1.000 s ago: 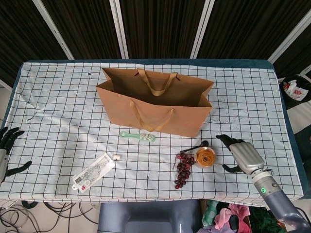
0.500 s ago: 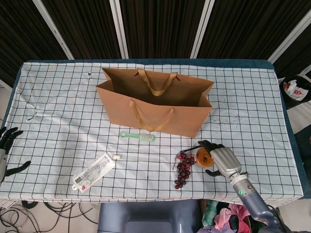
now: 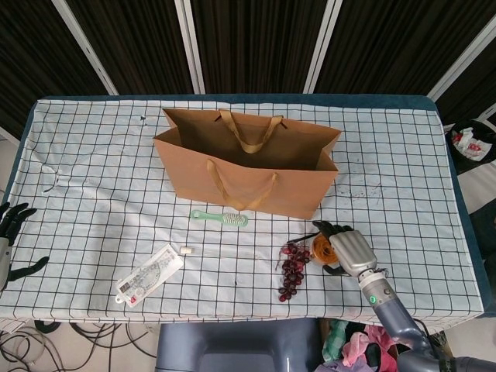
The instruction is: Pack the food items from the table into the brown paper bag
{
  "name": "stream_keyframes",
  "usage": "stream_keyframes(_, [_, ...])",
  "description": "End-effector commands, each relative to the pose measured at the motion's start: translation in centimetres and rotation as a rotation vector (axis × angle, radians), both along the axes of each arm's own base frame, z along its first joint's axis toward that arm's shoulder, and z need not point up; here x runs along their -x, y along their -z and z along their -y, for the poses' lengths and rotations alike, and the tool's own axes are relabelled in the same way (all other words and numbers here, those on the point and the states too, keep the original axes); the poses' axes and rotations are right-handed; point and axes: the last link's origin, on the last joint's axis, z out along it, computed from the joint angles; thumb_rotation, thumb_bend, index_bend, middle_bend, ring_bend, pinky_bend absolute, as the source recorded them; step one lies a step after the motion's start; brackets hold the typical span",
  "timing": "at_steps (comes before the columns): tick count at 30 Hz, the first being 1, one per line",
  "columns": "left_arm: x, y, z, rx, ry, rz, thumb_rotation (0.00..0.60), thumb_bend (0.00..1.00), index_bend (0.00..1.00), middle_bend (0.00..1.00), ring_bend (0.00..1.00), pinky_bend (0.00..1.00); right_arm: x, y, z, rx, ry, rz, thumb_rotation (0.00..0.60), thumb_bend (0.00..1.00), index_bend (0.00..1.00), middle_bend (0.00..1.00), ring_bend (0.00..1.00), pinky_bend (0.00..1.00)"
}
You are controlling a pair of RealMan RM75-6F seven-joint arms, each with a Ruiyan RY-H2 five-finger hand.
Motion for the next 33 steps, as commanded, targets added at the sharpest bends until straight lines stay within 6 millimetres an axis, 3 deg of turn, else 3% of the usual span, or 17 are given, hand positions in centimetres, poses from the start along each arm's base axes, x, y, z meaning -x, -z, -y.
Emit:
stream_keyframes(1, [0.0,0.0,0.0,-0.001,-0.001,0.000,0.600,0.07,0.17,0.11,0.01,0.05,0.1,0.3,0.1,-0.006,0.001,0.000,0.600,0.16,0.10,0.17,0.26,0.27])
stream_keyframes(4, [0.0,-0.1,0.0,-0.002,-0.001,0.000,0.600,0.07,0.17,0.11,0.01,0.05,0.3,0.4,0.2,-0.011,0.004,-0.006,0.600,0.18,0.14,0.23,0.32,0.29])
stream_keyframes(9, [0.0,0.0,0.0,0.003,-0.001,0.000,0.600,0.07,0.17,0.11,0.01,0.05,0.0,0.1,0.5,0.023,-0.009,0.013,0.600,0.32,0.26,0.35,0.42,0.36])
stream_keyframes(16, [0.0,0.0,0.0,0.000,-0.001,0.000,0.600,0.07,0.17,0.11,0.01,0.05,-0.1,-1.8,1.0,0.142,-0.004,0.088,0.600,0.37,0.28,0.36,0.42,0.39])
stream_keyframes(22, [0.0,0.0,0.0,-0.002,-0.001,0.000,0.600,0.07,0.17,0.11,0.01,0.05,0.2,-6.8,1.3,0.342,0.026,0.210,0.600,0.37,0.29,0.36,0.43,0.39])
stream_keyframes(26, [-0.1,0.1,0.1,0.004,0.002,-0.002,0.600,0.07,0.17,0.11,0.01,0.05,0.6,-11.2,1.2,0.565,0.038,0.308,0.600,0.37,0.31,0.37,0.44,0.40])
stream_keyframes(33, [-0.2,0.2,0.1,0.004,0.005,0.002,0.600,0.07,0.17,0.11,0.01,0.05,-0.5,-16.6,3.2,0.901,-0.001,0.535,0.600,0.37,0.33,0.37,0.44,0.40])
